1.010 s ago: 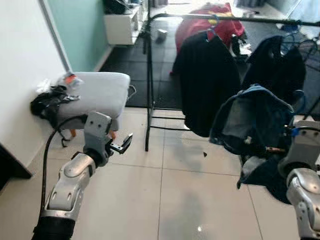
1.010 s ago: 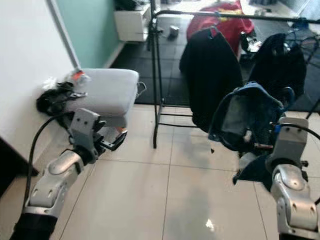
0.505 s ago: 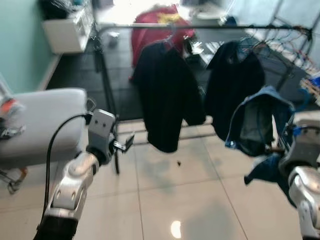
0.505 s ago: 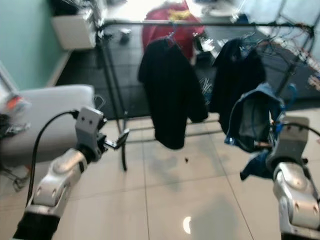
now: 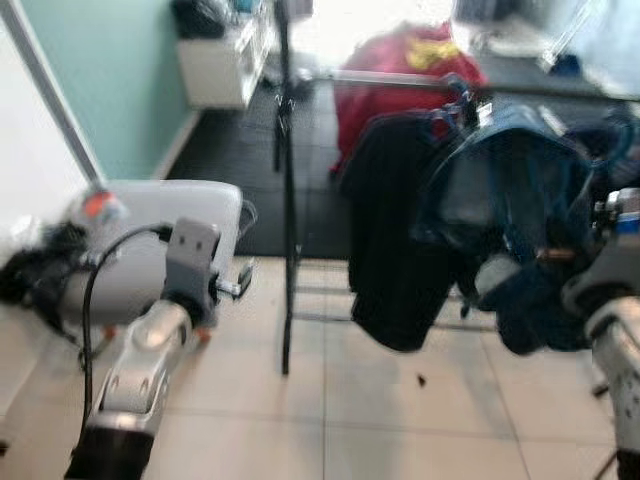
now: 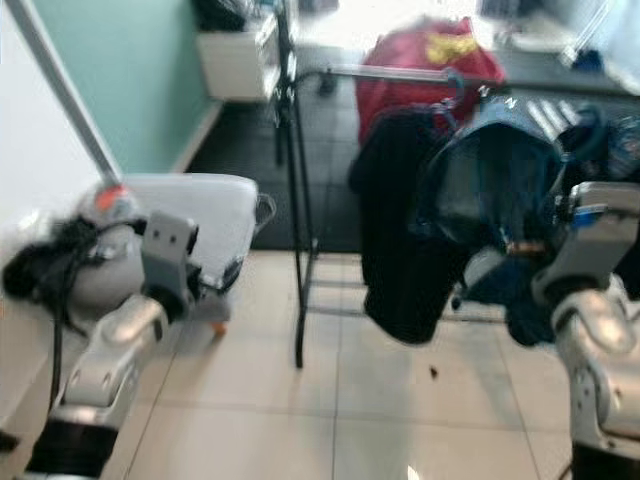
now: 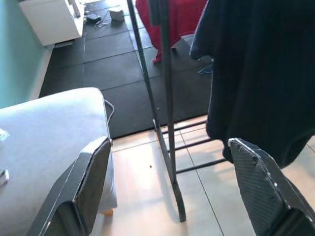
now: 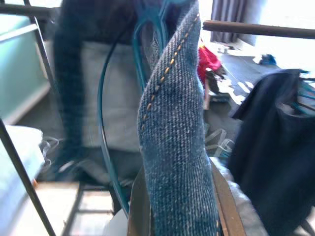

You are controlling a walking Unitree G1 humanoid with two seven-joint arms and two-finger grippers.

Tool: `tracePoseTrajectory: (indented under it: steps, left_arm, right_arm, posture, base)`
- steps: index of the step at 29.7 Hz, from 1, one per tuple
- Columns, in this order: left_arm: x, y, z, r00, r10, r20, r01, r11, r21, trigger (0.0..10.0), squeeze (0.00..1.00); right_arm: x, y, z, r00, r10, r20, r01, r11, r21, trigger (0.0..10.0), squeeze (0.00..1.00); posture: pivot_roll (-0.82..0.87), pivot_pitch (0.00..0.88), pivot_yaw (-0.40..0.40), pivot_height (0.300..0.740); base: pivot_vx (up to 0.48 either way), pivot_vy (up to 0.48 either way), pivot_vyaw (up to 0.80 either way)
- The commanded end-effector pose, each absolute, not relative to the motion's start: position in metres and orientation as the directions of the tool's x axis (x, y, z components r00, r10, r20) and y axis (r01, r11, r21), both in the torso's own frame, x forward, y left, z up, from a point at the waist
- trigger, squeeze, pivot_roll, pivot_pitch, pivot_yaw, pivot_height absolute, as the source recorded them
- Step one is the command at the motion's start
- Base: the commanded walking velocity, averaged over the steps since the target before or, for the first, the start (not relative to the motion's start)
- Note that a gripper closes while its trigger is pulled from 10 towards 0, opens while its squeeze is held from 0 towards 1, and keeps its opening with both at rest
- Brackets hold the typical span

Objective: Hang hanger

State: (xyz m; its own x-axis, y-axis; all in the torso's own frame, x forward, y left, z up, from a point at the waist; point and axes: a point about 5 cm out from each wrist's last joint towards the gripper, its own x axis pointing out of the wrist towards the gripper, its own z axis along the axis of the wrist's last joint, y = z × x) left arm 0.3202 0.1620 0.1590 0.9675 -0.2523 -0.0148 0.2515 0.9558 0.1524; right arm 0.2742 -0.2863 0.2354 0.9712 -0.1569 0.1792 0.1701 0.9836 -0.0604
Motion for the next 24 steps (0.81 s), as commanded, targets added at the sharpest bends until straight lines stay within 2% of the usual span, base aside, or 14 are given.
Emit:
tracePoseTrajectory:
  steps: [1,3,6,16,24]
  left_arm:
    - [0.32,0.158,0.156,0.964,-0.265,-0.032,0.267,0.954,0.14,10.0,0.0]
    - [0.32,0.155,0.155,0.961,-0.274,-0.032,0.276,0.956,0.096,10.0,0.0]
    - [0.318,0.154,0.155,0.958,-0.285,-0.035,0.287,0.952,0.108,10.0,0.0]
    - [0.316,0.15,0.154,0.95,-0.308,-0.044,0.311,0.944,0.107,10.0,0.0]
    - [0.316,0.148,0.154,0.947,-0.318,-0.048,0.321,0.942,0.095,10.0,0.0]
  right_arm:
    - [0.27,-0.292,0.246,0.957,-0.176,0.233,0.192,0.98,-0.052,10.0,0.0]
    - [0.268,-0.293,0.246,0.958,-0.175,0.229,0.194,0.979,-0.059,10.0,0.0]
    - [0.268,-0.293,0.247,0.957,-0.175,0.23,0.194,0.979,-0.06,10.0,0.0]
    - [0.267,-0.297,0.248,0.958,-0.191,0.214,0.211,0.975,-0.074,10.0,0.0]
    - [0.264,-0.309,0.237,0.969,-0.229,0.096,0.242,0.959,-0.146,10.0,0.0]
  posture:
    - [-0.09,0.097,-0.01,0.74]
    - [-0.09,0.1,-0.009,0.74]
    - [-0.09,0.103,-0.009,0.74]
    - [-0.09,0.107,-0.008,0.74]
    - [-0.1,0.11,-0.011,0.74]
  base:
    - [0.334,0.0,0.0]
    - [0.0,0.0,0.0]
    - [0.0,-0.107,0.0]
    - [0.0,-0.432,0.0]
    - [0.0,-0.431,0.0]
